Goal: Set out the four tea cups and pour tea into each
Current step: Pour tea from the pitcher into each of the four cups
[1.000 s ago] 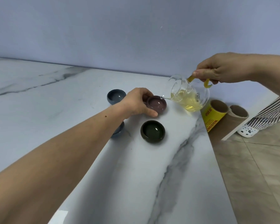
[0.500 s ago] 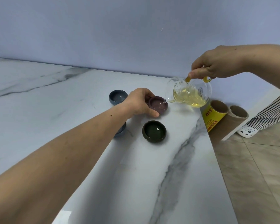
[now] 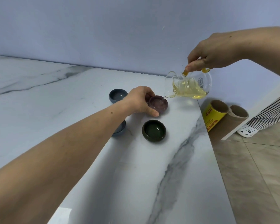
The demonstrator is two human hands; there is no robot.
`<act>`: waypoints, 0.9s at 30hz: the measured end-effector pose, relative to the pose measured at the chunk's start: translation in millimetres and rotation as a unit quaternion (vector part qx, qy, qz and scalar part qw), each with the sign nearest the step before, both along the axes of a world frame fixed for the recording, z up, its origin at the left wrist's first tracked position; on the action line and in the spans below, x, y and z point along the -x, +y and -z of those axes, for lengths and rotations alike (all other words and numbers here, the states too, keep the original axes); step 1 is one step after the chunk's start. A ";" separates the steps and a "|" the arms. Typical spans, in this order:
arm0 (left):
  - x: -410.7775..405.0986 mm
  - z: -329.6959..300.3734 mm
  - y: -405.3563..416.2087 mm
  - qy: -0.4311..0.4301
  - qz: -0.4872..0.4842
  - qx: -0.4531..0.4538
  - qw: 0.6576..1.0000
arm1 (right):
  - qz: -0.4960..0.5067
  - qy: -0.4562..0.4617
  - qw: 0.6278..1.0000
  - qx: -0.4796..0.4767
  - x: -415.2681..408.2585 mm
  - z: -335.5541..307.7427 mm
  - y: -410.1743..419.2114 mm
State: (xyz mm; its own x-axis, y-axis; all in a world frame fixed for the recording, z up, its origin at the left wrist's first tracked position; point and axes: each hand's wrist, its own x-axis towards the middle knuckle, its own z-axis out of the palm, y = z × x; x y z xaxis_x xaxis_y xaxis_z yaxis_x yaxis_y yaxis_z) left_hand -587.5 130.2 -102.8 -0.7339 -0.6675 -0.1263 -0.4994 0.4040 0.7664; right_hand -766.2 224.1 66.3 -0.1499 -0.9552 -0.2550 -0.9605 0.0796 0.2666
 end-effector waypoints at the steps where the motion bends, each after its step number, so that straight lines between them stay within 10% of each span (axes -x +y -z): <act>1: 0.2 0.0 -0.2 -0.001 0.000 0.003 1.000 | -0.005 0.007 1.000 0.001 -0.8 -0.6 -0.3; 27: 1.7 1.5 -0.7 -0.014 0.000 0.021 1.000 | -0.022 0.054 0.998 0.007 -13.5 -9.3 -5.0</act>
State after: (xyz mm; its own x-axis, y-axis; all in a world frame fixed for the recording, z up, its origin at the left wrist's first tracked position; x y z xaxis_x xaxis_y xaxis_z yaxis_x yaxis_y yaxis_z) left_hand -589.2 129.5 -104.3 -0.7308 -0.6720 -0.1193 -0.5203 0.4354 0.7346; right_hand -752.8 219.2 75.6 -0.1340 -0.9647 -0.2268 -0.9289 0.0426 0.3678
